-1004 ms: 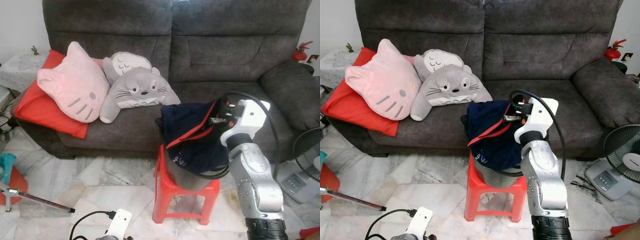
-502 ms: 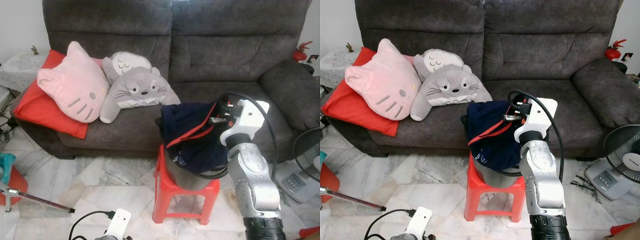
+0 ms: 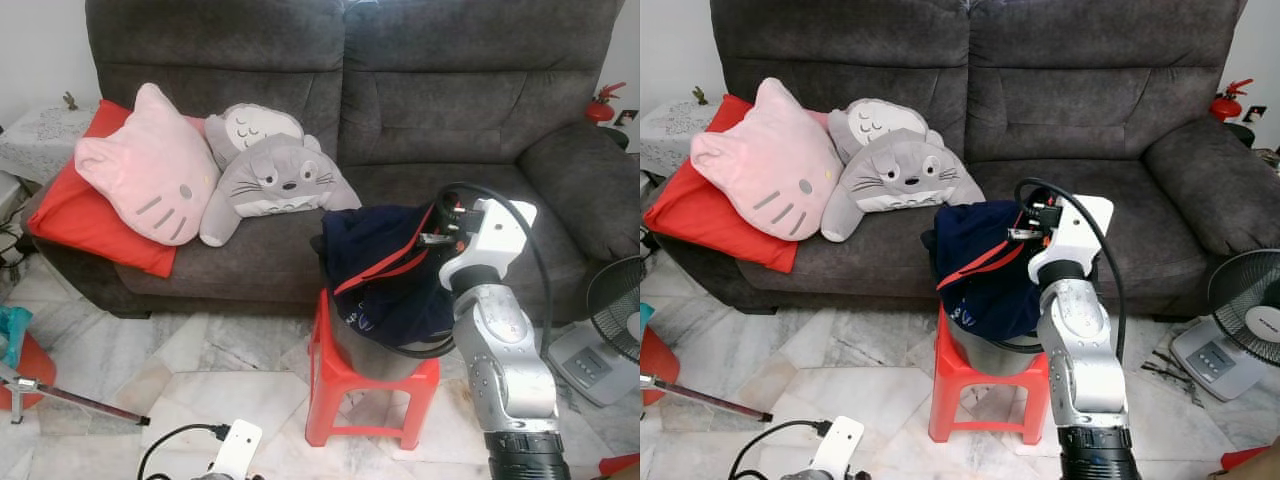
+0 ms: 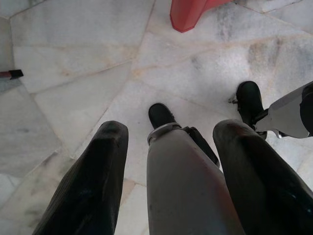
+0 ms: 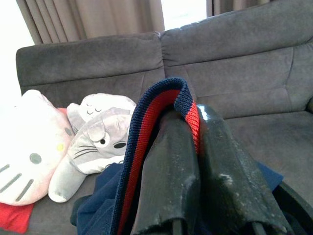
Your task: Hang hanger
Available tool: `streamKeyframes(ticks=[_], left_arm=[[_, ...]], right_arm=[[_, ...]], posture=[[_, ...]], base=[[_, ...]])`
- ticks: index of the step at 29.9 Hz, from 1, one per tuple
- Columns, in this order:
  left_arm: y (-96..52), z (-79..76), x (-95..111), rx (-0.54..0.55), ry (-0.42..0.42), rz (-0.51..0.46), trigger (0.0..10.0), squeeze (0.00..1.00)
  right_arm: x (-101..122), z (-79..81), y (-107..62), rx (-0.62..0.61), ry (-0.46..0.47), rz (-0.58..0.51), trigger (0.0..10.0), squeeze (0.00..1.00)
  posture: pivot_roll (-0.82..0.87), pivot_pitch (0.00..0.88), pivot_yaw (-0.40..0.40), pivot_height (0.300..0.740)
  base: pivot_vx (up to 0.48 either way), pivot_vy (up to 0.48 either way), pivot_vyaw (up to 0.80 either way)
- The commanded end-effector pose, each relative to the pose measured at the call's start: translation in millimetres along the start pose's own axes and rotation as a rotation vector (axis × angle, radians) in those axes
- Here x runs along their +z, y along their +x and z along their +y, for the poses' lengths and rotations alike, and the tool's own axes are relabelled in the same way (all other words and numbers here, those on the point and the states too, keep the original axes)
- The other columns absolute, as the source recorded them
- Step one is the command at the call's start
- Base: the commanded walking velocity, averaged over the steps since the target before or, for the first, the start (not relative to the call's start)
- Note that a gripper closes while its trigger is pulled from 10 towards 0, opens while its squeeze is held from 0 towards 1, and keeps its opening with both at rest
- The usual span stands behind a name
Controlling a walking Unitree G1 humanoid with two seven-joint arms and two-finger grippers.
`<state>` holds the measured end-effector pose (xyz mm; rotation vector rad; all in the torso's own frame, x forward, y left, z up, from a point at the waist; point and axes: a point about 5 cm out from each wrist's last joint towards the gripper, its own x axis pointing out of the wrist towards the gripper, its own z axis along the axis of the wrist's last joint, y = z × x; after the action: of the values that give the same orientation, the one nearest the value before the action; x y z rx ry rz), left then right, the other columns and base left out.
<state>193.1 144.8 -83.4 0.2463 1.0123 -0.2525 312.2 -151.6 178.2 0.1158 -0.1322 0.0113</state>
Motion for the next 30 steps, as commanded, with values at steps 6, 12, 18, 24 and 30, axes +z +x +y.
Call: streamKeyframes(ticks=[6, 12, 18, 24, 30], left_arm=[[-0.6, 0.8, -5.8, -0.002, 0.004, 0.023, 10.0, 0.00], [-0.5, 1.1, -5.0, -0.002, 0.001, 0.020, 10.0, 0.00], [-0.5, 1.2, -4.4, 0.000, -0.002, 0.018, 10.0, 0.00], [-0.4, 1.2, -3.6, 0.000, -0.004, 0.017, 10.0, 0.00], [-0.3, 1.1, -3.3, 0.001, -0.007, 0.016, 10.0, 0.00]], right_arm=[[1.7, -1.4, 2.2, -0.013, -0.002, -0.010, 10.0, 0.00], [3.3, -1.0, 3.4, -0.013, -0.003, -0.015, 10.0, 0.00], [2.9, -0.1, 4.5, -0.013, -0.003, -0.011, 10.0, 0.00], [4.1, -0.3, 5.6, -0.017, 0.002, -0.015, 10.0, 0.00], [3.4, 0.0, 5.6, -0.015, -0.001, -0.011, 10.0, 0.00]], posture=[[-0.05, 0.000, 0.003, 0.740], [-0.05, 0.000, 0.000, 0.740], [-0.05, 0.001, -0.001, 0.740], [-0.05, 0.010, -0.004, 0.740], [-0.05, 0.014, -0.006, 0.740]], base=[[0.000, 0.000, 0.00], [0.000, 0.000, 0.00], [0.000, 0.000, 0.00], [0.000, 0.000, 0.00], [0.000, 0.000, 0.00]])
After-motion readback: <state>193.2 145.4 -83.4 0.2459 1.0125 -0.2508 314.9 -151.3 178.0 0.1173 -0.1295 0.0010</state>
